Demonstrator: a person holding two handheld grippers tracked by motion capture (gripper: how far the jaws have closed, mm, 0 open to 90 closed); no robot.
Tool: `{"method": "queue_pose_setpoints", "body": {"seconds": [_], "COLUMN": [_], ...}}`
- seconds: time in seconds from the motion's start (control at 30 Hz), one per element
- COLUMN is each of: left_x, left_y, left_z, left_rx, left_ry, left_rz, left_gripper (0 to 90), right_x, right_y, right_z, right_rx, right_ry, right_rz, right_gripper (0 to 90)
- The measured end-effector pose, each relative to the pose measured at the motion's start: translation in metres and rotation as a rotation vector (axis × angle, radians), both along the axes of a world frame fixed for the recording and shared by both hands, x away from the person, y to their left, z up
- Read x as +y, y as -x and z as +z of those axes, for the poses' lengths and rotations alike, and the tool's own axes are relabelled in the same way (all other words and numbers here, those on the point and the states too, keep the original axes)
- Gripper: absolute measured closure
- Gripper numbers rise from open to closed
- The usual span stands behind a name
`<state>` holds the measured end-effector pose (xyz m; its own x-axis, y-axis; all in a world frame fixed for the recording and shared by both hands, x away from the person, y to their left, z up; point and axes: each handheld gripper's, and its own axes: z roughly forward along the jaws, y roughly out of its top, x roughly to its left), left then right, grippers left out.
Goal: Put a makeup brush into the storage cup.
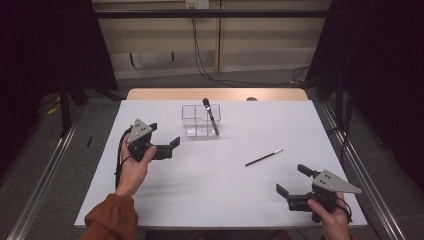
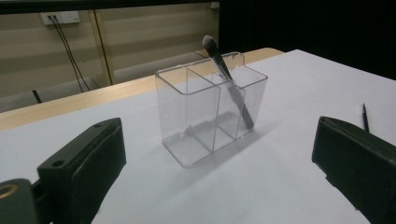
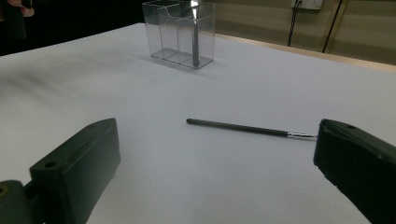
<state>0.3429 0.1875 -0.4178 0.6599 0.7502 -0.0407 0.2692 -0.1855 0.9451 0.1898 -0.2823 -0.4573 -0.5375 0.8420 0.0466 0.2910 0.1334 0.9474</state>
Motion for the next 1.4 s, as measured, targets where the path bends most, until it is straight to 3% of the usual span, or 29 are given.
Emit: {"method": "queue_pose_setpoints", "body": {"seconds": [0.57,0.97,1.4], "left_x": [0.021,0.036,0.047], "left_y": [0.039,0.065,0.095], "left_z": [-0.011,-0.017,-0.021], "left_rx": [-0.006,-0.007,0.019], "left_ry": [-0.015,0.008,0.014], "left_rz": [0.025,0.037,0.025], "left_gripper": [3.1,3.0,3.1], "right_x": [0.0,0.0,0.004], "right_y": [0.0,-0.001,-0.004], "right_z": [0.0,0.0,0.0], "right_rx": [0.001,-0.001,0.004], "right_ry": [0.002,0.003,-0.001], "right_rz": [-0.003,-0.003,-0.013], "right_gripper": [0.2,0.2,0.2]}}
